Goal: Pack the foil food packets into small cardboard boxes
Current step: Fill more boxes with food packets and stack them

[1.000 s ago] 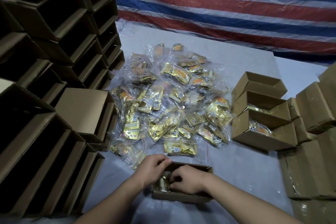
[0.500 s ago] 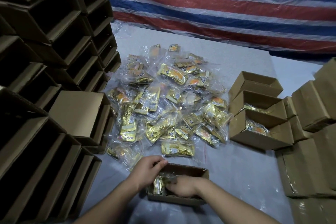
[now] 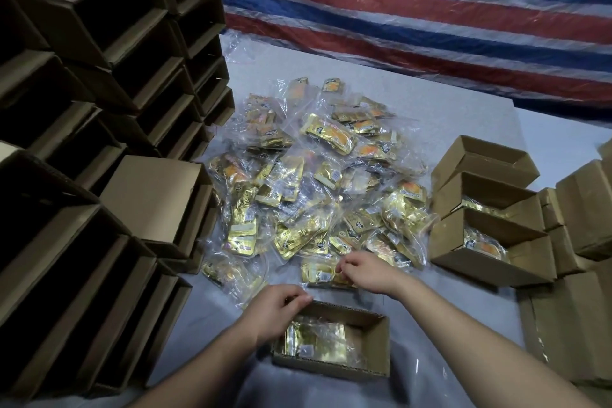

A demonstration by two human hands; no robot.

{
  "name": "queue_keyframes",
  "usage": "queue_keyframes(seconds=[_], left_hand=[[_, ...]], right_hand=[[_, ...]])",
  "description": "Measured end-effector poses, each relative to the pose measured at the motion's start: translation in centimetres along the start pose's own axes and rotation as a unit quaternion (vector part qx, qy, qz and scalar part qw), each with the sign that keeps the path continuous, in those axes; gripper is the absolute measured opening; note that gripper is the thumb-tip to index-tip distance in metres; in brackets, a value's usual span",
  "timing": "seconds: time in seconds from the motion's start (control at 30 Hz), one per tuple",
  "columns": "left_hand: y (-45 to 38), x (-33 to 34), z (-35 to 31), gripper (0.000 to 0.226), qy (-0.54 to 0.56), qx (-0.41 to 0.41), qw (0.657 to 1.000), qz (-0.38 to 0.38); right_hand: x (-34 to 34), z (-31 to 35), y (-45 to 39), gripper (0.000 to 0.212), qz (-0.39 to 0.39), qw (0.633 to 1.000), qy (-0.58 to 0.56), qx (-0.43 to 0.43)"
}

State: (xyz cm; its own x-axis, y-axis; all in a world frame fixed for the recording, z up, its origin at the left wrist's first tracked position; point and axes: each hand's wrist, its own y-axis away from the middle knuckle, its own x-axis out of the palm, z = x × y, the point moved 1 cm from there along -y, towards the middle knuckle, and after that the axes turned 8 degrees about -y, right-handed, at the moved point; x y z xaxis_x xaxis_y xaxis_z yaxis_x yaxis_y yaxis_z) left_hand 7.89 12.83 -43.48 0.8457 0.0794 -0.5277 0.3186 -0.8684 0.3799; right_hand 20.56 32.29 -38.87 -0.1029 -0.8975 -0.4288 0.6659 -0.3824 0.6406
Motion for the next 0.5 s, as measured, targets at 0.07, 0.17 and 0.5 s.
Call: queue_keyframes(seconds=[0.07,0.17,0.5], left_hand=[[-0.1,0.0,-0.1,0.017,0.001,-0.004,1.0,-0.001],[-0.1,0.0,-0.3,0.019,-0.006,-0.006,1.0,-0.001],[-0.1,0.0,-0.5,0.018,-0.004,-0.02,1.0,-0.002]], right_hand=[[1.3,-0.9,-1.7,0.029,0.045,0.997,0.064,0.016],[2.5,-1.7,-3.5,0.03,0.077,0.991,0.1,0.04],[3.2,-2.8,-5.5,0.058,-0.002,0.977,0.211,-0.012]])
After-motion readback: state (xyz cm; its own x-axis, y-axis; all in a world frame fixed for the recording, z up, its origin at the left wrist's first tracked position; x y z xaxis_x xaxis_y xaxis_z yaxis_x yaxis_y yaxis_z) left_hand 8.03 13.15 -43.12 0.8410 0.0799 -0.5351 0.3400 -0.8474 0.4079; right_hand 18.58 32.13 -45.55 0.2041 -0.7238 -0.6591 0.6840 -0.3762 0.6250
